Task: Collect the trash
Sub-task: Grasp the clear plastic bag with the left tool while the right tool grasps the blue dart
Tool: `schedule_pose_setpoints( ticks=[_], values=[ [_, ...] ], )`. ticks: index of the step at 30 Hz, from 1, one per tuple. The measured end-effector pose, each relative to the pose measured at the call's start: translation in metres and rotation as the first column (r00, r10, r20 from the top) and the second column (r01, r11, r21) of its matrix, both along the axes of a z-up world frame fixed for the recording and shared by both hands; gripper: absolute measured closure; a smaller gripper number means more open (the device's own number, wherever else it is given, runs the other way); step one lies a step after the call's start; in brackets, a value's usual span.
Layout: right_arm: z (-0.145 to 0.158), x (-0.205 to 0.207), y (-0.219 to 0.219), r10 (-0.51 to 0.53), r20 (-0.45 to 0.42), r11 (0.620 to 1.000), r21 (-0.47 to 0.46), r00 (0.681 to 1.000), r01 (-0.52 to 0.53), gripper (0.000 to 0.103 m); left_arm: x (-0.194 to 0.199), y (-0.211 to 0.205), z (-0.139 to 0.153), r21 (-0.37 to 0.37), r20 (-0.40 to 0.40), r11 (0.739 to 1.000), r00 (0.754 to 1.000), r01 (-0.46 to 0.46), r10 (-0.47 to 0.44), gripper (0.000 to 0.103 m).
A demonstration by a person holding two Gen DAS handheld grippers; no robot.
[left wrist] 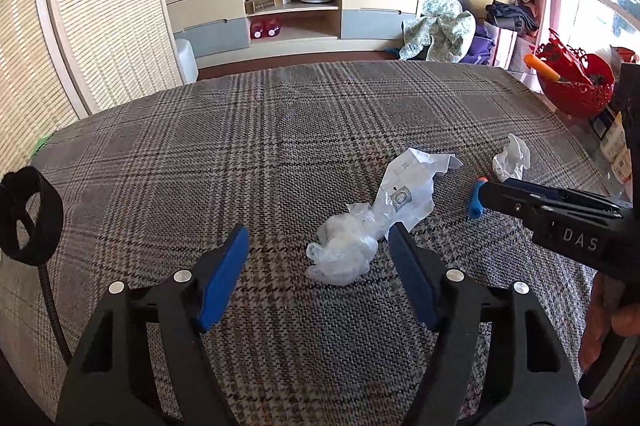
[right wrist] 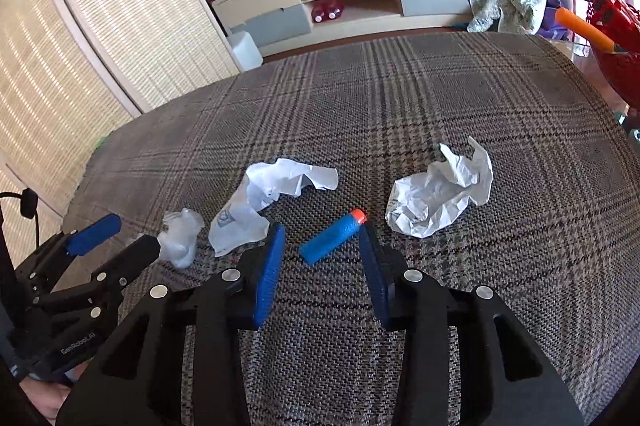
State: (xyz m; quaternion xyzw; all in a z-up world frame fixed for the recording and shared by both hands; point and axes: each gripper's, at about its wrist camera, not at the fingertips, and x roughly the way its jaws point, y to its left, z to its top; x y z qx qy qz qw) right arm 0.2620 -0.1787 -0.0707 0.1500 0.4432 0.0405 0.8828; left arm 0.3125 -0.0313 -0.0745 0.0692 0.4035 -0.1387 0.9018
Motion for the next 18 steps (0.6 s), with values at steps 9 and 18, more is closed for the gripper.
schedule_pose_setpoints(
  ticks=[9, 18],
  values=[
    [-0.011, 0.008, 0.008, -0.009, -0.024, 1.0, -0.022, 1.0, 0.009, 0.064, 0.014, -0.005, -0.014, -0.004, -0.03, 1.0, 0.999, 0.022, -0.023, 0.052],
    [-0.012, 0.016, 0.012, -0.029, -0.018, 0.991, -0.132, 0.999, 0.027, 0.086, 0.02, -0.002, -0.028, -0.02, -0.063, 0.999, 0.998, 0.031, -0.032, 0.075]
  ],
)
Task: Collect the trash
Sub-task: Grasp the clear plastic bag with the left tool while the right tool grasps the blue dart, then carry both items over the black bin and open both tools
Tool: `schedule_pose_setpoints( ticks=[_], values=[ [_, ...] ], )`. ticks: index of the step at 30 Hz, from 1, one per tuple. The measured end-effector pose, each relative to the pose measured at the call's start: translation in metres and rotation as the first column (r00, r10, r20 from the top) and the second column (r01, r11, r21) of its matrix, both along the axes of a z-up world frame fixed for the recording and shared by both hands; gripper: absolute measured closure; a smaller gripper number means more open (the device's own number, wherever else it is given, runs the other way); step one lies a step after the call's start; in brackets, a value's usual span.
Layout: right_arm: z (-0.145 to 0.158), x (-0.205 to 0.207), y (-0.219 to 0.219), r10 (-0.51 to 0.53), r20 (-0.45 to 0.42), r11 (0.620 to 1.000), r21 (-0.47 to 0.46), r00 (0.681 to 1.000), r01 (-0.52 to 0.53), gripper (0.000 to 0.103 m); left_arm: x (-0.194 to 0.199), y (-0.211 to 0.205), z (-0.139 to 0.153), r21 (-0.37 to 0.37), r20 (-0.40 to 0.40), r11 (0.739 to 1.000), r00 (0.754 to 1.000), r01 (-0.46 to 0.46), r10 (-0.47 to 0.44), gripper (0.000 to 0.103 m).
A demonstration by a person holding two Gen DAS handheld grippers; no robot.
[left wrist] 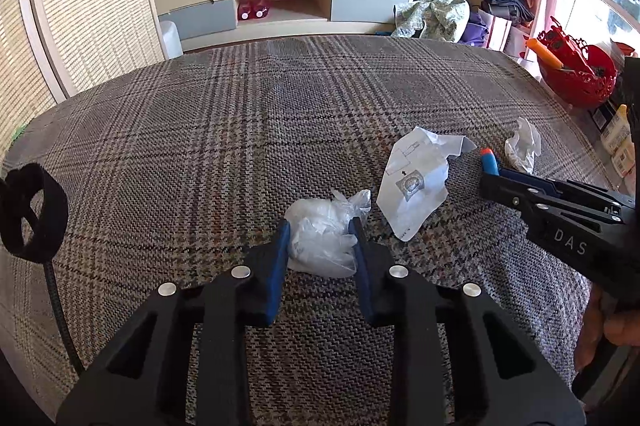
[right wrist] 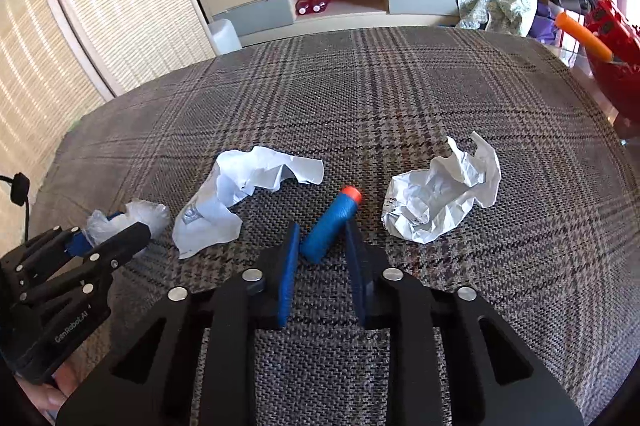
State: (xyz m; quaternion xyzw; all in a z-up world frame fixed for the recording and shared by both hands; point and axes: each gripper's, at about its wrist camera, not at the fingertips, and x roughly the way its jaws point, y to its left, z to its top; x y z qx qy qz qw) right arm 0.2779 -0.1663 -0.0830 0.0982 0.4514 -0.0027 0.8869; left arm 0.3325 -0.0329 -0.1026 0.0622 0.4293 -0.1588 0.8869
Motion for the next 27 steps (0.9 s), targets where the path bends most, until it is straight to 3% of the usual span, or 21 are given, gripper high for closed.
schedule_pose_setpoints(
  ticks=[13, 27],
  values=[
    [0.005, -0.053, -0.011, 0.097, 0.038, 0.991, 0.089, 0.995, -0.1, 0.089, -0.047, 0.022, 0.02, 0.027, 0.026, 0.999, 0.999, -0.026, 0.025, 0.081],
    [0.069, -0.167, -0.016, 0.161, 0.202, 0.985, 0.037, 0.966, -0.171, 0.089, -0.162, 0.022, 0.073, 0.019, 0.127, 1.0, 0.992, -0.025, 0.022, 0.081]
  ],
)
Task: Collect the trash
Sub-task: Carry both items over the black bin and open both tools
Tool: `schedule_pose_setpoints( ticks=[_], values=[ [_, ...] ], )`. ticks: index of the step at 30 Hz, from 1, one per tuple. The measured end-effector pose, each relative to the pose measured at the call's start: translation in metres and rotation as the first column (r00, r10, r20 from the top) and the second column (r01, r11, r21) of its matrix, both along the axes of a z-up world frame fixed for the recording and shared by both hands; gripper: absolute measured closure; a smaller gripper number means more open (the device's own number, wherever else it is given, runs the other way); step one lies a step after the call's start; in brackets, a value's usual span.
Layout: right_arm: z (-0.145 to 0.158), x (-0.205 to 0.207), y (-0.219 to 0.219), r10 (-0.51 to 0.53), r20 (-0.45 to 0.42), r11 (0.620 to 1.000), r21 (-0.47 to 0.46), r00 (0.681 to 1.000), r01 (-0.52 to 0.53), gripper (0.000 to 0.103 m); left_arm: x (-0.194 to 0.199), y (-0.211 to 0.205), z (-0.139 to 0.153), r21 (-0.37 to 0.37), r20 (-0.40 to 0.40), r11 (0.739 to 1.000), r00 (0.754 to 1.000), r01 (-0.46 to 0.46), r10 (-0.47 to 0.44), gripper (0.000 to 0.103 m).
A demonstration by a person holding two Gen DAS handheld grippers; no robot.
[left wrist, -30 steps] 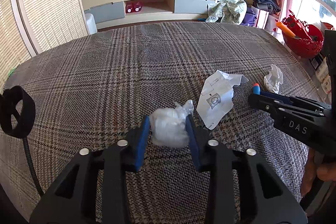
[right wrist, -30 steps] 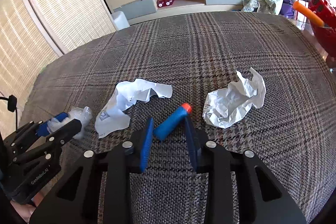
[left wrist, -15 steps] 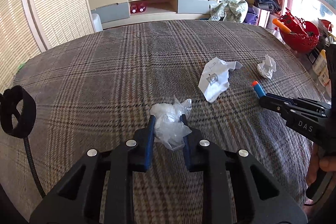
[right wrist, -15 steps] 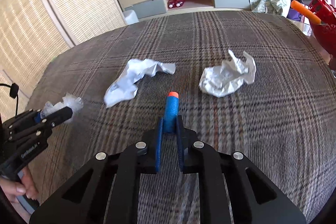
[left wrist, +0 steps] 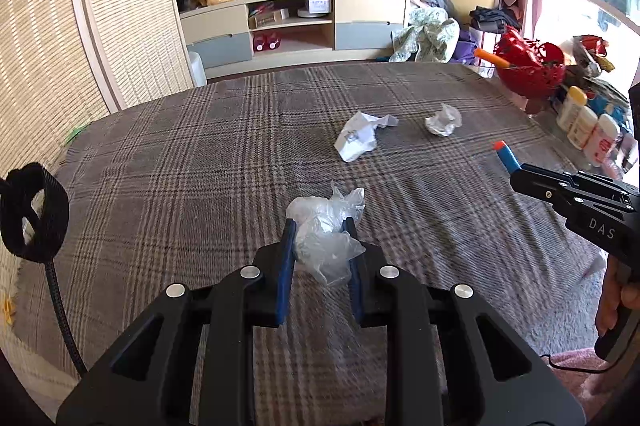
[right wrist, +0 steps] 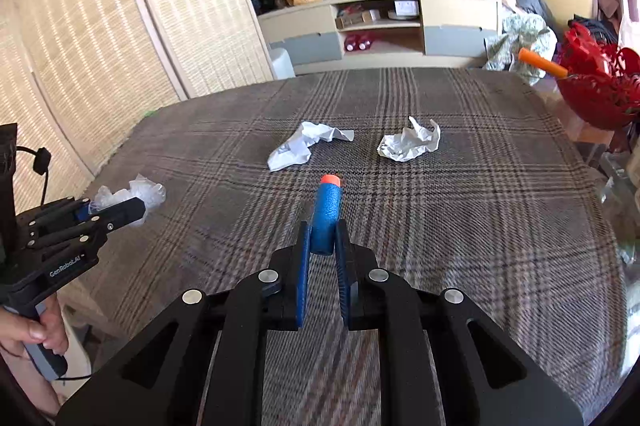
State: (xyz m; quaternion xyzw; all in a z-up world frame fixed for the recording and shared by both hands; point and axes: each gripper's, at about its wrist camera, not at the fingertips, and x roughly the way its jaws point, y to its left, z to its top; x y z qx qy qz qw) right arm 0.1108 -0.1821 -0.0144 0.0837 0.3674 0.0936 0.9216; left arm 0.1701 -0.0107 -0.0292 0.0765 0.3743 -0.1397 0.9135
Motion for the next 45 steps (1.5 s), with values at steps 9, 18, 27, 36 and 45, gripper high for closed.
schedule_pose_setpoints(
  ticks=[9, 18, 27, 36, 45],
  values=[
    [0.013, -0.081, 0.001, 0.055, 0.08, 0.998, -0.001, 0.995, -0.056, 0.089, -0.083, -0.001, 0.0, -0.02, 0.036, 1.0, 0.999, 0.005, -0.005, 0.081],
    [-0.018, -0.149, 0.008, 0.042, 0.132, 0.999, -0.028, 0.99, -0.038, 0.089, -0.156, 0.004, -0.047, -0.081, 0.04, 0.997, 0.999, -0.008, 0.011, 0.081],
    [-0.094, -0.158, 0.002, 0.022, -0.016, 0.998, 0.067, 1.0, -0.02, 0.089, -0.194, 0.008, -0.103, -0.095, 0.013, 0.994, 0.999, -0.05, 0.052, 0.081],
    [-0.129, -0.166, 0.004, 0.007, -0.073, 0.994, 0.113, 0.997, 0.001, 0.089, -0.207, -0.014, -0.14, -0.089, -0.029, 0.995, 0.999, 0.037, -0.04, 0.081],
    [-0.139, -0.16, 0.02, 0.012, -0.076, 0.997, 0.076, 0.997, -0.007, 0.089, -0.197, -0.022, -0.177, -0.09, -0.105, 0.994, 0.992, 0.058, -0.067, 0.081]
  ],
)
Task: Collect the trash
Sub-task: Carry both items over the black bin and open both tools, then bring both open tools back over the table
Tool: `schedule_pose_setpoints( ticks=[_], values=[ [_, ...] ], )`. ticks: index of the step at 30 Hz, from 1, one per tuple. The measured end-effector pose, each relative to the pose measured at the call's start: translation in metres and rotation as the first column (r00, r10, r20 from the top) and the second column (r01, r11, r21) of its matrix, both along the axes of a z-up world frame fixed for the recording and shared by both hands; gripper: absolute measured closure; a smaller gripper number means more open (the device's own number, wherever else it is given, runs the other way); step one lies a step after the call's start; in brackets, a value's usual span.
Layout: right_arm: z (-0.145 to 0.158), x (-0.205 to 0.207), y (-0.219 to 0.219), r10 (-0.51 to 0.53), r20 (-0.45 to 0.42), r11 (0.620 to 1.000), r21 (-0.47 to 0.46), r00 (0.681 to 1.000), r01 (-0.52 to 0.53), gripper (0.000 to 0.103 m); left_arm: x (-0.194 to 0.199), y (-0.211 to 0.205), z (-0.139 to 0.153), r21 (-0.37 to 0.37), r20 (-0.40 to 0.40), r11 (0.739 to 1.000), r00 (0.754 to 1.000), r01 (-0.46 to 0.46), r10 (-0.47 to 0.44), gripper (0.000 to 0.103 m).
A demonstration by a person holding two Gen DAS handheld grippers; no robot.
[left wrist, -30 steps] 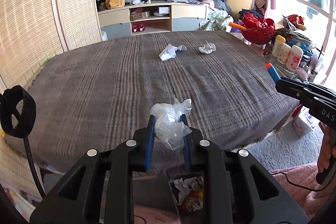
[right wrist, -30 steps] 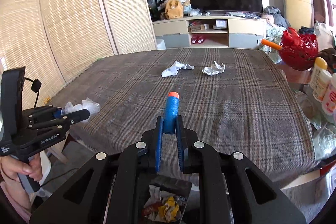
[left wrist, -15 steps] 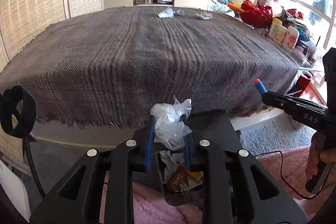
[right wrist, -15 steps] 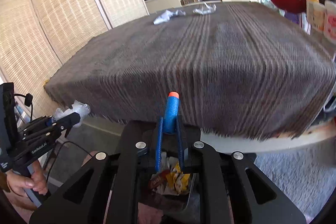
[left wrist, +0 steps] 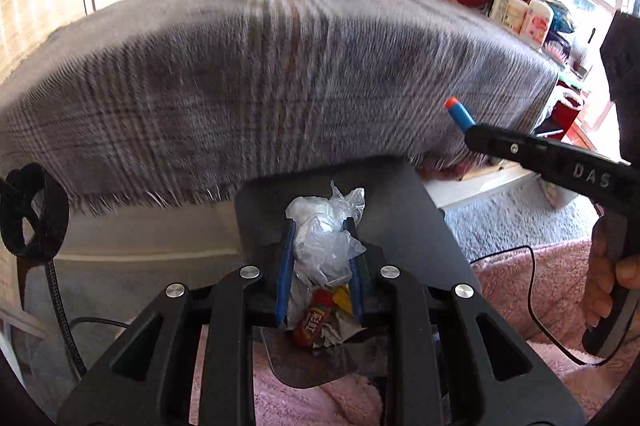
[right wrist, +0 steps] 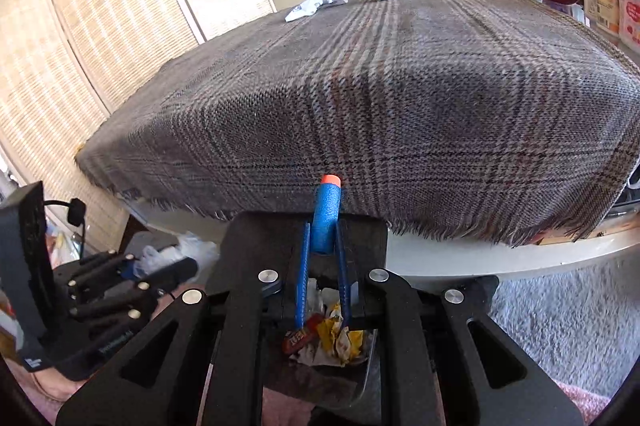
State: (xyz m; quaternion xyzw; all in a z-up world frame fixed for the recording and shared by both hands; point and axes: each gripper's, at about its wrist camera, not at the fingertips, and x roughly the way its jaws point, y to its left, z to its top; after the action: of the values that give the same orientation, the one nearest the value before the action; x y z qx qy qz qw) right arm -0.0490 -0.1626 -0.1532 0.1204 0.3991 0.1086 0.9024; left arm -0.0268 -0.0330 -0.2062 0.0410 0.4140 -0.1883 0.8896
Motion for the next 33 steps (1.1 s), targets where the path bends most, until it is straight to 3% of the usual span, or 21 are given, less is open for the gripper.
schedule_pose_setpoints(
  ticks=[9, 18, 21, 23, 25, 26, 27, 29, 33],
  values=[
    [-0.04, 0.014, 0.01, 0.05, -0.151, 0.998, 0.043, 0.987, -0.044, 0.089, 0.014, -0.009, -0.039, -0.025, -0.138, 0.999, 0.99, 0.027, -0.03, 0.081],
    [-0.05, 0.023, 0.017, 0.074, -0.186, 0.995, 0.078, 0.98, -0.06, 0.086, 0.026, -0.011, -0.055, -0.04, -0.201, 0.999, 0.979, 0.023, -0.031, 0.079],
    [-0.049, 0.025, 0.017, 0.075, -0.184, 0.993, 0.105, 0.98, -0.056, 0.086, 0.026, -0.008, -0.053, -0.044, -0.208, 0.999, 0.978, 0.023, -0.031, 0.076],
    [-0.047, 0.026, 0.016, 0.07, -0.181, 0.993, 0.106, 0.981, -0.052, 0.085, 0.028, -0.005, -0.047, -0.043, -0.206, 0.999, 0.978, 0.018, -0.026, 0.063],
    [-0.043, 0.027, 0.014, 0.066, -0.176, 0.992, 0.114, 0.982, -0.047, 0.076, 0.027, -0.002, -0.041, -0.037, -0.192, 0.999, 0.981, 0.011, -0.018, 0.058],
    [-0.041, 0.027, 0.012, 0.066, -0.171, 0.992, 0.116, 0.983, -0.046, 0.06, 0.027, 0.0, -0.039, -0.036, -0.187, 0.999, 0.982, 0.009, -0.016, 0.056],
    [-0.038, 0.027, 0.011, 0.059, -0.16, 0.993, 0.113, 0.985, -0.041, 0.051, 0.025, 0.002, -0.034, -0.038, -0.177, 0.999, 0.984, 0.004, -0.011, 0.054],
    [-0.032, 0.028, 0.009, 0.045, -0.143, 0.994, 0.102, 0.989, -0.031, 0.049, 0.022, 0.006, -0.022, -0.048, -0.153, 0.999, 0.988, -0.004, -0.003, 0.043],
    [-0.01, 0.026, -0.006, -0.012, -0.082, 0.999, 0.045, 0.997, 0.015, 0.011, 0.017, 0.012, 0.003, -0.058, -0.098, 0.998, 0.995, -0.021, 0.015, 0.02]
  ],
)
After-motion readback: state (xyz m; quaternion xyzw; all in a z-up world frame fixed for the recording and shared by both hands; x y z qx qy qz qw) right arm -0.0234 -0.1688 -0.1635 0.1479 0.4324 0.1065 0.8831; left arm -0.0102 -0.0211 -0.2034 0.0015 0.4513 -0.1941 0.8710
